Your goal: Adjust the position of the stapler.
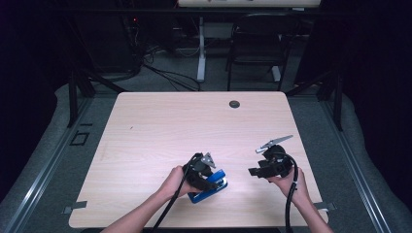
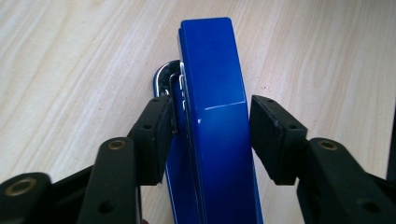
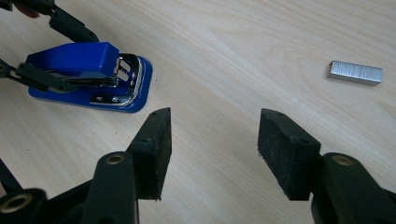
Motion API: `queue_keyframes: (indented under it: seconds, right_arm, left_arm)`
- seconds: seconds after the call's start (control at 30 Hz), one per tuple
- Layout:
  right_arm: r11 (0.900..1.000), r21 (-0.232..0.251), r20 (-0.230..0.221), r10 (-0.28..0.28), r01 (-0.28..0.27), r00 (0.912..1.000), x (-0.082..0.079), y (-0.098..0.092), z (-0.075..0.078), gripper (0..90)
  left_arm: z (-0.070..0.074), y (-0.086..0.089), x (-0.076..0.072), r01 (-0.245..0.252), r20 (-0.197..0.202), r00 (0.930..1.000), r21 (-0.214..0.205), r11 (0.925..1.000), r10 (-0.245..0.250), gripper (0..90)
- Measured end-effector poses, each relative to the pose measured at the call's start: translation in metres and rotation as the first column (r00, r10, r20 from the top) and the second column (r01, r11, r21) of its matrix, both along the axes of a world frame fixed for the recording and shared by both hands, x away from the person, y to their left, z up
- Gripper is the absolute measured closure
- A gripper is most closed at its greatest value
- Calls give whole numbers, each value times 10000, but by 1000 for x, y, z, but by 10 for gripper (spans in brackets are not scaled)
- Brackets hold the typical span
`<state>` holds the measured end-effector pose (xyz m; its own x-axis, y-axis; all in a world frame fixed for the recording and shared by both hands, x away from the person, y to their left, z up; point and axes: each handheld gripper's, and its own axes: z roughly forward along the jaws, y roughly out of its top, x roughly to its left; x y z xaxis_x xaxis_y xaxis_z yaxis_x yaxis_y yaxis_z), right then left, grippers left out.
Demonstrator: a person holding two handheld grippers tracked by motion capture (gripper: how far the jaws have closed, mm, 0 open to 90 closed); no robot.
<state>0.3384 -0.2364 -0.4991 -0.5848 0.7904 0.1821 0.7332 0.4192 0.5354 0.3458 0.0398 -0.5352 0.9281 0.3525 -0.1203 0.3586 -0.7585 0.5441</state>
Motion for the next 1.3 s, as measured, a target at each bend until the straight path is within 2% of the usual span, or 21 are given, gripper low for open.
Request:
queue_keyframes:
  seconds: [0.13, 0.27, 0.37, 0.67, 0.7, 0.77, 0.9, 1.07, 1.17, 1.3]
  right_arm:
    - [9998, 7, 2, 187, -187, 9998, 0, 1, 0, 444]
    - [9994, 22, 37, 332, -332, 9994, -1, 4, 0, 434]
    - [9994, -14, 30, 347, -347, 9994, 0, 4, 0, 431]
    - [9998, 26, -65, 216, -216, 9997, 1, 1, -2, 432]
    - [9997, 70, -41, 221, -221, 9997, 1, 2, -2, 433]
    - [9996, 44, -61, 276, -276, 9996, 1, 2, -2, 434]
    - [9995, -22, -74, 306, -306, 9995, 1, 3, -2, 435]
    - [9997, 14, -184, 264, -263, 9995, 1, 3, -2, 436]
    - [9995, 10, -95, 323, -323, 9994, 0, 4, -2, 438]
    - [9995, 31, -143, 330, -330, 9994, 1, 4, -2, 439]
  left_arm:
    - [4, 11, -1, -183, -309, 9994, -171, 9997, 177, 415]
    - [5, 21, -6, -337, -327, 9989, -152, 9993, 332, 359]
    - [4, 23, -8, -426, -417, 9982, -143, 9990, 420, 368]
    - [-11, 6, -9, -379, -80, 9992, 152, 9992, 381, 514]
    - [-13, 4, -9, -302, -52, 9995, 98, 9995, 302, 554]
    - [-16, 0, -10, -333, 126, 9994, 334, 9989, 329, 596]
    - [-16, -1, -10, -284, 181, 9994, 244, 9993, 279, 604]
    - [-16, -2, -9, -49, 324, 9995, 397, 9992, 36, 614]
    - [-14, -3, -7, 238, 662, 9974, 491, 9985, -271, 644]
    - [-14, 0, -1, 450, 512, 9976, 310, 9985, -465, 657]
